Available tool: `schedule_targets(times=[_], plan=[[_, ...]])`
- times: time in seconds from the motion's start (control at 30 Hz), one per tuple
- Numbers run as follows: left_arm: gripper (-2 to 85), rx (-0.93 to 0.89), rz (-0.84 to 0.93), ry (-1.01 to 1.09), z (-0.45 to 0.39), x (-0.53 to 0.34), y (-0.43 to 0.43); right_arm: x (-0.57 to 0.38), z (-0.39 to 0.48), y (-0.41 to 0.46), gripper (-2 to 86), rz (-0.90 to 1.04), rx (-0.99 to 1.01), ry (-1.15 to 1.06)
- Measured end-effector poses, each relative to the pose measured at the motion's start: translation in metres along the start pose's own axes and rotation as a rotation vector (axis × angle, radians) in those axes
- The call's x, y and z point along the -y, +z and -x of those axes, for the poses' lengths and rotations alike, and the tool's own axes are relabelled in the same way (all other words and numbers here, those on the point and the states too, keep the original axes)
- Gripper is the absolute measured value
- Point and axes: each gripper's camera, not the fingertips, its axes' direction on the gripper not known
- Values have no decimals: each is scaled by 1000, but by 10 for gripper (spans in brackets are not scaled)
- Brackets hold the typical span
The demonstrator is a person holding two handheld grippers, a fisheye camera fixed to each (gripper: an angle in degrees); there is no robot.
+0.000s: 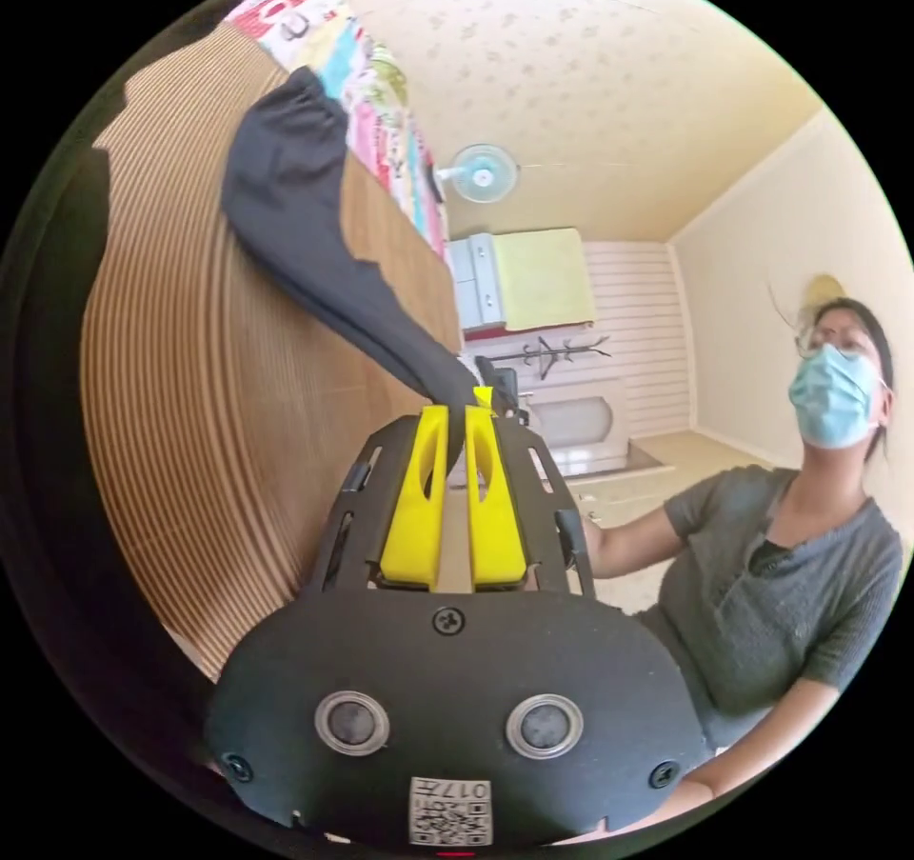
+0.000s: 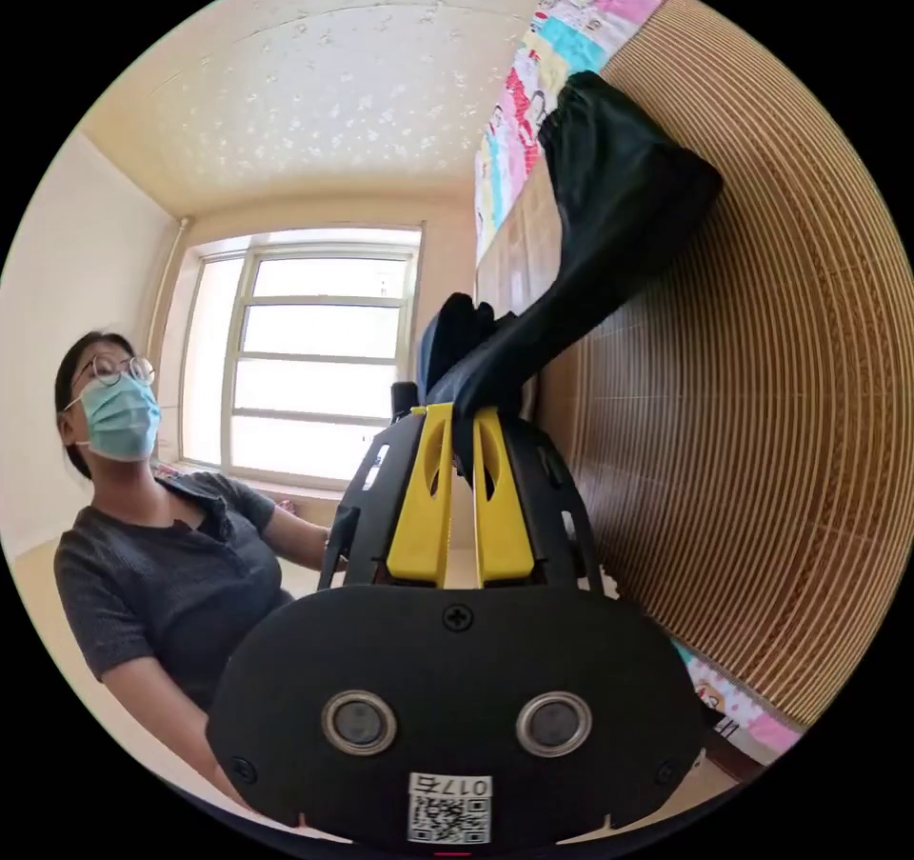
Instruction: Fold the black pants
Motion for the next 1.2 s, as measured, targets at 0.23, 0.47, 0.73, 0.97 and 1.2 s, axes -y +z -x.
schedule_targets(times=[0.23,0.47,0.73,0.97,1.2], plan=[[37,-165,29,266,-144,-19,-13,-50,182,-17,16,-31,103,-309],[38,-274,7,645,-282,6,-26,-35,321,-13,12,-29,162,-649],[39,84,-119,340,-243,102,-2,123,267,29,8,4,-363,-299],[40,395,-52,160,-126,150,48,198,140,92,10,82,-585,-122],[41,437,211,-111,3,46,110,51,-8,129,29,167,-537,111]])
